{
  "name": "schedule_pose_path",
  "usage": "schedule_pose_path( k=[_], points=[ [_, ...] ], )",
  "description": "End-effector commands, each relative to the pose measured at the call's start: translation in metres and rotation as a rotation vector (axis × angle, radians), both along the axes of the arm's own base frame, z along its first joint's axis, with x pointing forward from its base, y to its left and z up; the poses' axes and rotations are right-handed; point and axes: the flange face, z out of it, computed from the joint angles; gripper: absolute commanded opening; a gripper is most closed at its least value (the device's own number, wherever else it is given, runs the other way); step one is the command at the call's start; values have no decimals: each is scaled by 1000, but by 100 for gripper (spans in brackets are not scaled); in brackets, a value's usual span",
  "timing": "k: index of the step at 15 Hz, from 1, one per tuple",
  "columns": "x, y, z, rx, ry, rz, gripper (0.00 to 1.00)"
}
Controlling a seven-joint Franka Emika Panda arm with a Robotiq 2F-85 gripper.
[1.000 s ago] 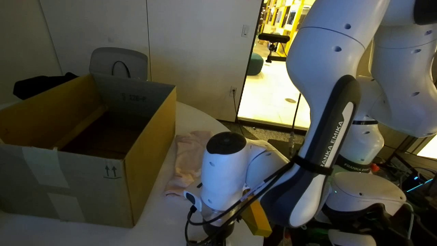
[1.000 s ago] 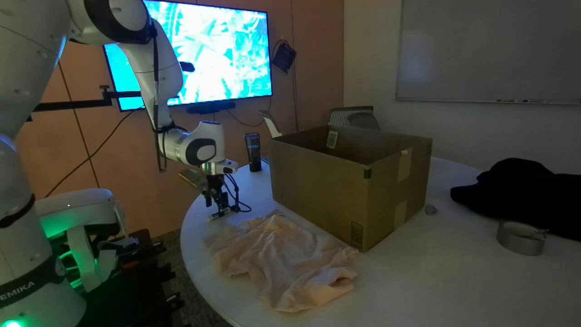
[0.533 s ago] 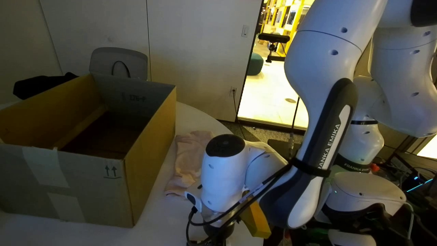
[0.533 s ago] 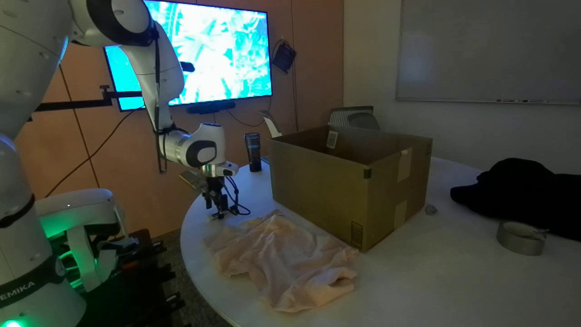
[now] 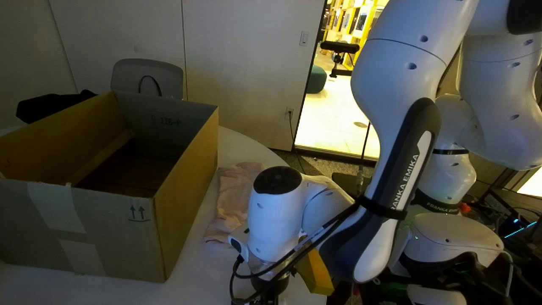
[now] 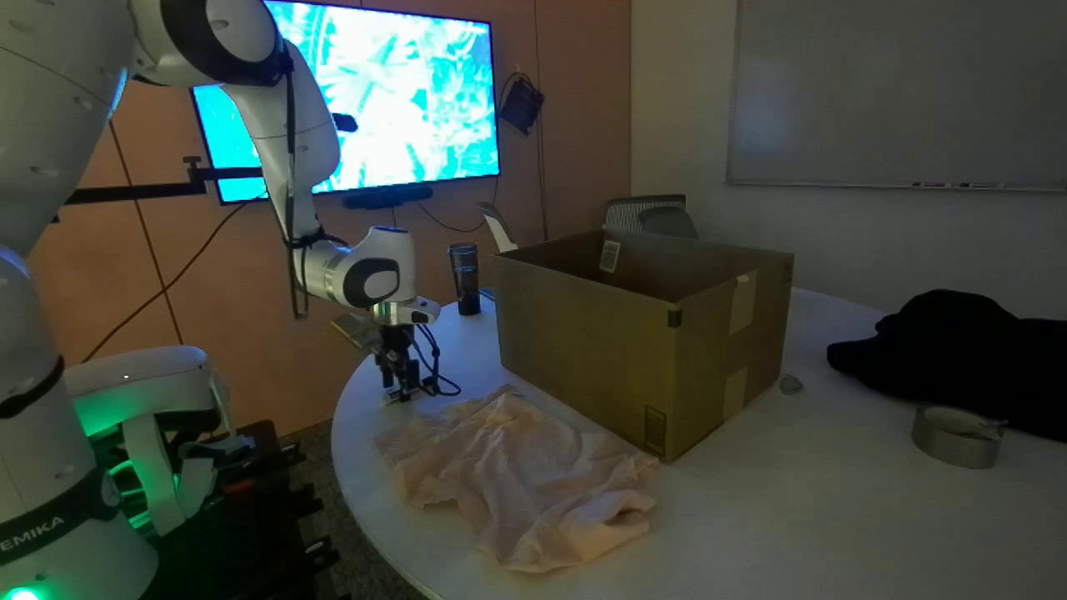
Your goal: Put the marker on the shirt, then wrap the marker in the shirt and put it in the box
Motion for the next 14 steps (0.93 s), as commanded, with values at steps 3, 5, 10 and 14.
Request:
schedule_pose_path(
  k=[3, 5, 10, 14],
  points=[
    [6, 4, 3, 1, -19, -17, 33],
    [7, 6, 5, -1, -20, -14, 18],
    [7, 6, 8, 1, -18, -8, 6],
    [6, 4, 19, 3, -15, -4, 6]
  ],
)
